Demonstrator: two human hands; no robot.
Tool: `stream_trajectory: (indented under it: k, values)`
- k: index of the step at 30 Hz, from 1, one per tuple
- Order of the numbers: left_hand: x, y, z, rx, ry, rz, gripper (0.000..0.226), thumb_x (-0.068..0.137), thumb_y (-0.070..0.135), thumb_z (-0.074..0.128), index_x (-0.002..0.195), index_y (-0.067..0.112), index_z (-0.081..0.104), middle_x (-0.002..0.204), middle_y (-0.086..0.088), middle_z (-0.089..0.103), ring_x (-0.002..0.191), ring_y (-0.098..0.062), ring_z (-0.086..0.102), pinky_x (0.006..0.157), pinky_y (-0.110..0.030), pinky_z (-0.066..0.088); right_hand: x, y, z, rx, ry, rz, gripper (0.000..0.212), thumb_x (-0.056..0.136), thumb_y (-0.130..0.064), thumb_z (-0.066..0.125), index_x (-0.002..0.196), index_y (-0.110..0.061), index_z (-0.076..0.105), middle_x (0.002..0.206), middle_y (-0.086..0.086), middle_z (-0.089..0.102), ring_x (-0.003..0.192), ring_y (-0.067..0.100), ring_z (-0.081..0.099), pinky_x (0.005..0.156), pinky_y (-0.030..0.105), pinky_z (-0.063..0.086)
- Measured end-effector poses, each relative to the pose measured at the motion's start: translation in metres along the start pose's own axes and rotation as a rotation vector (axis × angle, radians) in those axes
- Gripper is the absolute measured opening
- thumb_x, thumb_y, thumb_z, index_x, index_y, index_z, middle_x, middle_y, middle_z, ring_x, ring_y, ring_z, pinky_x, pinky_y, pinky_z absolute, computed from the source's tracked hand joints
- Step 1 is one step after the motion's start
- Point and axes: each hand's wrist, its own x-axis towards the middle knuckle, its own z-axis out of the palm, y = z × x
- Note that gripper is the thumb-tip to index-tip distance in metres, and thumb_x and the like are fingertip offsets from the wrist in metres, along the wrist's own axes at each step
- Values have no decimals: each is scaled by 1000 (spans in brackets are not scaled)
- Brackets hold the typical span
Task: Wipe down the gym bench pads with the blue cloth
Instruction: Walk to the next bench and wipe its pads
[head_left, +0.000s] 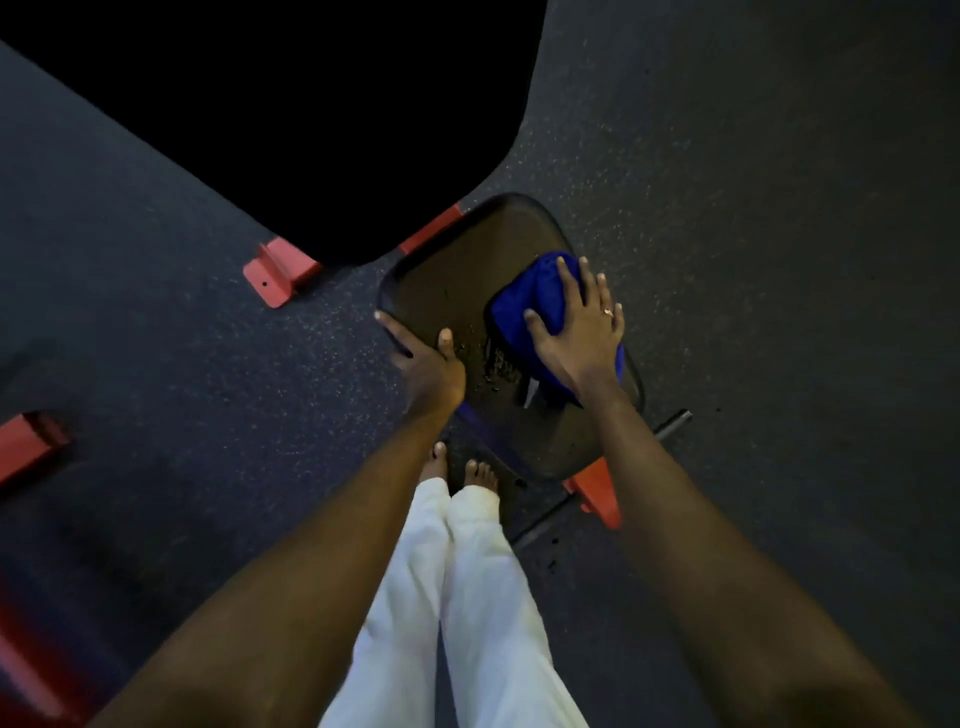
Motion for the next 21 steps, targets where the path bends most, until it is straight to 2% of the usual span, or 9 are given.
stream_trajectory:
  k: [1,3,5,9,14,17,21]
  values:
    - [-1,-1,-2,-7,-22,14,87,100,66,34,153,38,-28,156,-35,25,131,-58,44,107,-69,36,-3,0,0,-9,-28,-19,81,93,-69,46,160,-40,14,171,-7,4,157,25,2,122,57,1]
    - [-5,-1,-5,9,-64,55,90,104,55,39,157,25,-26,155,-35,24,128,-56,46,105,-65,38,-15,6,4,-94,-82,-121,88,89,-78,45,161,-39,13,171,-8,2,157,24,1,122,58,0]
    - [-4,-1,-7,22,-65,61,91,104,53,41,158,20,-25,156,-36,21,130,-57,44,106,-65,37,-24,16,6,-207,-90,-220,91,88,-77,49,161,-36,14,171,-7,3,157,25,3,123,60,4]
    - [-4,1,-8,46,-100,42,92,104,54,39,157,19,-27,160,-34,16,139,-55,36,109,-65,34,-19,22,8,-189,-72,-250,83,93,-73,46,161,-34,17,171,-7,4,157,24,4,124,59,5]
    - [-6,-2,-6,26,-80,73,90,104,53,37,158,19,-27,159,-36,17,134,-57,41,105,-66,38,-16,26,9,-162,-100,-270,75,97,-64,48,160,-36,18,170,-8,4,157,22,2,124,55,1]
    - [-6,-3,-3,-18,-42,96,89,104,53,37,158,21,-26,159,-35,15,135,-57,41,104,-66,39,2,39,-9,-201,-200,-409,70,98,-51,54,159,-36,22,170,-10,5,157,21,3,125,56,6]
    - [-16,7,16,-179,64,-51,81,106,50,36,160,31,-21,165,-31,0,138,-57,38,108,-64,37,36,29,-29,-234,-171,-523,67,96,-32,61,156,-32,31,169,-6,16,157,24,11,124,58,15]
